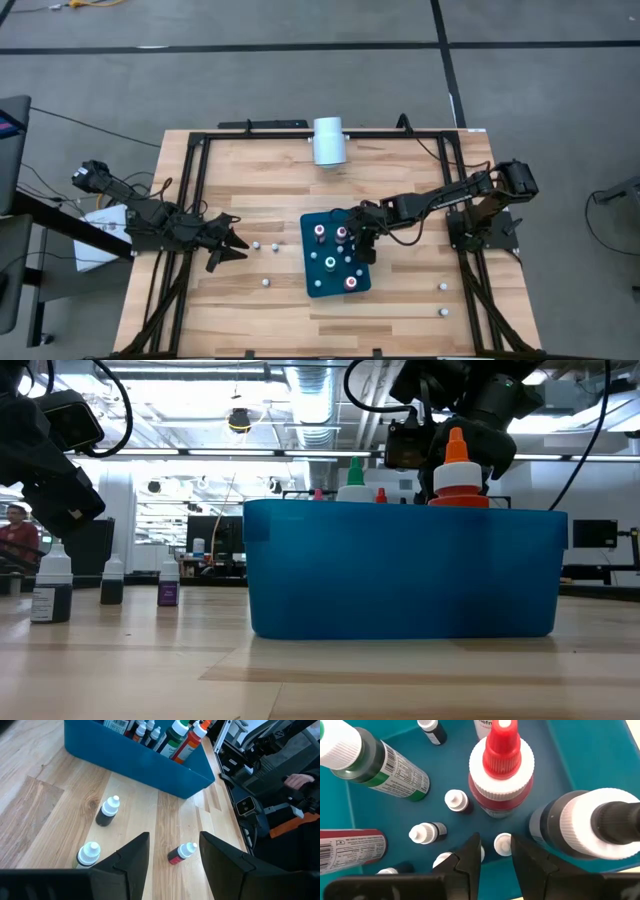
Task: Pick & Place food coloring
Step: Put the small blue food coloring bottle into the blue bin, then put the right small green food coloring bottle into the blue bin
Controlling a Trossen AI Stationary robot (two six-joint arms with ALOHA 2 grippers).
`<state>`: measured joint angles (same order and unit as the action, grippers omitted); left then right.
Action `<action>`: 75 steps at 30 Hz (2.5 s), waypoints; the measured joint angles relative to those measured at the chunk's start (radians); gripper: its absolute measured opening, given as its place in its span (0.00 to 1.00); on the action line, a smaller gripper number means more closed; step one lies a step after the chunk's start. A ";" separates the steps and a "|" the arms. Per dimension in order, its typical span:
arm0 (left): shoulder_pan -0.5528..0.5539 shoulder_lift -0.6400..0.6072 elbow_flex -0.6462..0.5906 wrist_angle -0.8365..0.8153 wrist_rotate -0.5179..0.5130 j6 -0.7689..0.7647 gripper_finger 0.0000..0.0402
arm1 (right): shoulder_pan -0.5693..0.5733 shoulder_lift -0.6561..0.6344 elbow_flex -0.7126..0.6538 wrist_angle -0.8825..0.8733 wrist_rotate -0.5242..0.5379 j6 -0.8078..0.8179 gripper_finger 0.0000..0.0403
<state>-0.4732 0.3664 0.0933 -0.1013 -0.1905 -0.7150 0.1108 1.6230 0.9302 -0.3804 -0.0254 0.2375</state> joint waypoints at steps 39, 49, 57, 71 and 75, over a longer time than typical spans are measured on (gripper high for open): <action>0.000 0.000 0.000 -0.011 0.000 0.000 0.41 | 0.297 -0.443 -0.001 -0.266 -0.052 0.238 0.25; 0.000 0.000 0.000 -0.023 0.000 0.000 0.41 | 0.685 -0.473 -0.001 -0.437 0.223 0.724 0.25; 0.000 0.000 0.000 -0.022 0.000 0.000 0.41 | 0.945 -0.461 -0.004 -0.509 0.400 1.118 0.25; 0.000 0.000 0.000 -0.021 0.000 0.000 0.41 | 1.228 -0.258 -0.005 -0.500 0.483 1.593 0.25; 0.000 0.000 0.000 -0.021 0.000 0.000 0.41 | 1.288 -0.207 -0.005 -0.449 0.548 1.662 0.25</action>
<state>-0.4733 0.3661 0.0930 -0.1219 -0.1905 -0.7147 1.3991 1.4158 0.9253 -0.8290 0.5225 1.8996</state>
